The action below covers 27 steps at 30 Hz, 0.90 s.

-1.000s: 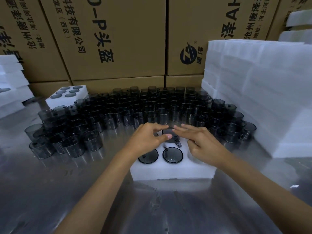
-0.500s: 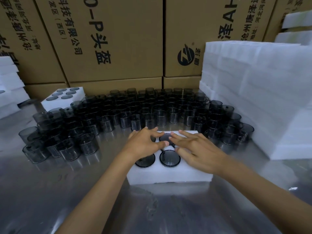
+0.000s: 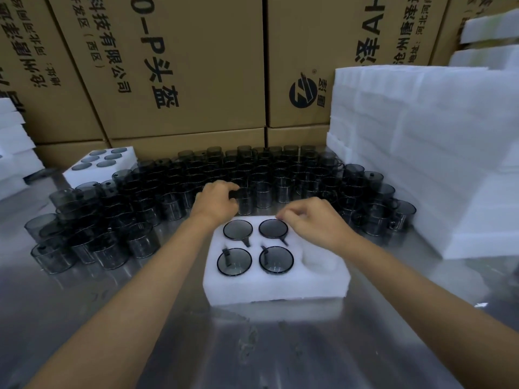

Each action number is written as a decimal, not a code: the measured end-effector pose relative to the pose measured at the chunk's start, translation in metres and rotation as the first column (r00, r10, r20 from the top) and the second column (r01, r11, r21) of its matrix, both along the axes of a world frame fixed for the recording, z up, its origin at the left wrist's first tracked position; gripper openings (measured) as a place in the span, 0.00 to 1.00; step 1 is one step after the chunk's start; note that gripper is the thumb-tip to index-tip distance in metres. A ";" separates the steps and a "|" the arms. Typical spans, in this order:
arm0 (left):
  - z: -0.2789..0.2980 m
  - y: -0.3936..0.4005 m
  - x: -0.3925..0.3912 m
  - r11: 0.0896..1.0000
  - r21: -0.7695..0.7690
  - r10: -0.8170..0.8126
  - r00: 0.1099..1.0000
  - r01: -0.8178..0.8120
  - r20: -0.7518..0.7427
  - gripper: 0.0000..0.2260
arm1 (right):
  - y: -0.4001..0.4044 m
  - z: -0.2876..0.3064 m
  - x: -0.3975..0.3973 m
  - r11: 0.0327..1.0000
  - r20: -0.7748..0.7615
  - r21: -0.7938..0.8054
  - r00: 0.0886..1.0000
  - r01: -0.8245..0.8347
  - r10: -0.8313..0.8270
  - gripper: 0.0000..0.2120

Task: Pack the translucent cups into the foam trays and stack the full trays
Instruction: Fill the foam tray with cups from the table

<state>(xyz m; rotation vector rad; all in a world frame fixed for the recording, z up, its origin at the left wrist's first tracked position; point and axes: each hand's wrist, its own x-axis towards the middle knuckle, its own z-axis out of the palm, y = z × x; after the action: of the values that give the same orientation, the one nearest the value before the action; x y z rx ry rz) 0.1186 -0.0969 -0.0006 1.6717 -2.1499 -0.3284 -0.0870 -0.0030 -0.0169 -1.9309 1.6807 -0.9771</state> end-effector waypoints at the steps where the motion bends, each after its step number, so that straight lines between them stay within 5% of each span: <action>1: -0.002 -0.009 -0.002 1.000 0.001 -0.016 0.995 0.016 0.099 0.21 | -0.003 -0.001 0.003 0.999 0.034 -0.021 0.999 0.038 -0.037 0.12; 5: -0.013 -0.030 -0.010 0.994 0.087 -0.079 0.969 0.060 0.233 0.22 | -0.007 -0.015 0.007 0.993 0.257 -0.037 0.962 0.110 -0.097 0.12; 11: -0.011 -0.033 -0.012 0.994 0.002 -0.111 0.982 0.112 0.155 0.06 | -0.005 -0.020 0.004 0.992 0.263 -0.103 0.964 0.078 -0.049 0.11; 19: 0.014 0.021 -0.001 0.938 -0.237 -0.283 0.954 0.254 -0.098 0.06 | -0.003 -0.016 0.005 0.992 0.281 -0.088 0.957 0.095 -0.067 0.09; 23: 0.029 0.053 -0.007 0.855 -0.374 -0.395 0.918 0.359 -0.023 0.06 | 0.004 -0.003 -0.001 0.989 0.380 -0.105 0.923 0.106 -0.059 0.31; 27: 0.036 0.077 -0.014 0.787 -0.426 -0.476 0.879 0.446 0.040 0.06 | 0.017 0.007 -0.006 0.988 0.299 -0.152 0.952 -0.023 0.068 0.37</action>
<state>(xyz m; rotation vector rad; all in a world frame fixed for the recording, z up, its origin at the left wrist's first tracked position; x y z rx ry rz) 0.1048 -0.0195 0.0354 0.8699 -2.3455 -0.0348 -0.0926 0.0143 -0.0100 -1.7873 1.4188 -1.3363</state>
